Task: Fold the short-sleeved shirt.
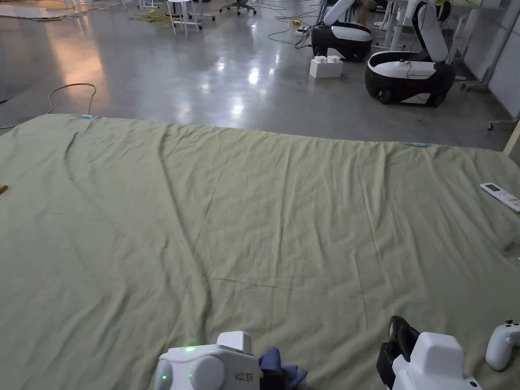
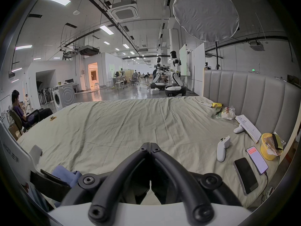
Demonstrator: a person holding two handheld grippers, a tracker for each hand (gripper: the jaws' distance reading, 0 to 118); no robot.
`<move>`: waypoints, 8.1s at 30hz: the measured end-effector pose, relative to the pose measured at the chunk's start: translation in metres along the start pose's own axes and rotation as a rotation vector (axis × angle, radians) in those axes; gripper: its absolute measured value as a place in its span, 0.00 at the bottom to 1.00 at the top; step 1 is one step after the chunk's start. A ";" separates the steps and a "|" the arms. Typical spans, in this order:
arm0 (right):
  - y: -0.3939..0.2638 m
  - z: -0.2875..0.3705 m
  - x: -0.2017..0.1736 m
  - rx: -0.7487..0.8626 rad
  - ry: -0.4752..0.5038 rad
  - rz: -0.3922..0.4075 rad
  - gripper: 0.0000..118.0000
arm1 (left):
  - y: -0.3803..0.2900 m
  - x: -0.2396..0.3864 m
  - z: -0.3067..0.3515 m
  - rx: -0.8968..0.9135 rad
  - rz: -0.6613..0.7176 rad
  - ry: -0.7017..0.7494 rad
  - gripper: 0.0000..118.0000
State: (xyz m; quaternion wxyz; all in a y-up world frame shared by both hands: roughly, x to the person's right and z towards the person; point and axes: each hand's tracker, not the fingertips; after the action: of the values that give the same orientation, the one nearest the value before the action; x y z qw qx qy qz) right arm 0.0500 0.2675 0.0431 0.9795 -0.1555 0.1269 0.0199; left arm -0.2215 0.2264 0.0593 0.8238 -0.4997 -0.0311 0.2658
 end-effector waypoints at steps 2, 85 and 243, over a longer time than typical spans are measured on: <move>0.000 0.000 0.001 0.000 -0.001 0.001 0.00 | 0.004 -0.004 0.015 -0.003 0.004 -0.027 0.55; -0.073 0.024 -0.112 -0.181 0.239 0.181 0.01 | -0.015 -0.121 0.146 0.863 -0.231 0.409 0.08; 0.067 -0.034 -0.043 0.142 -0.028 0.031 0.01 | 0.063 -0.047 0.123 0.992 -0.343 0.435 0.06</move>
State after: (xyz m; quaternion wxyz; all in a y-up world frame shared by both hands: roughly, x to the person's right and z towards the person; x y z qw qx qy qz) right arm -0.0055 0.3210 0.0027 0.9892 -0.0834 0.1169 0.0283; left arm -0.3261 0.3266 0.0782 0.9787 -0.0840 0.1873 0.0020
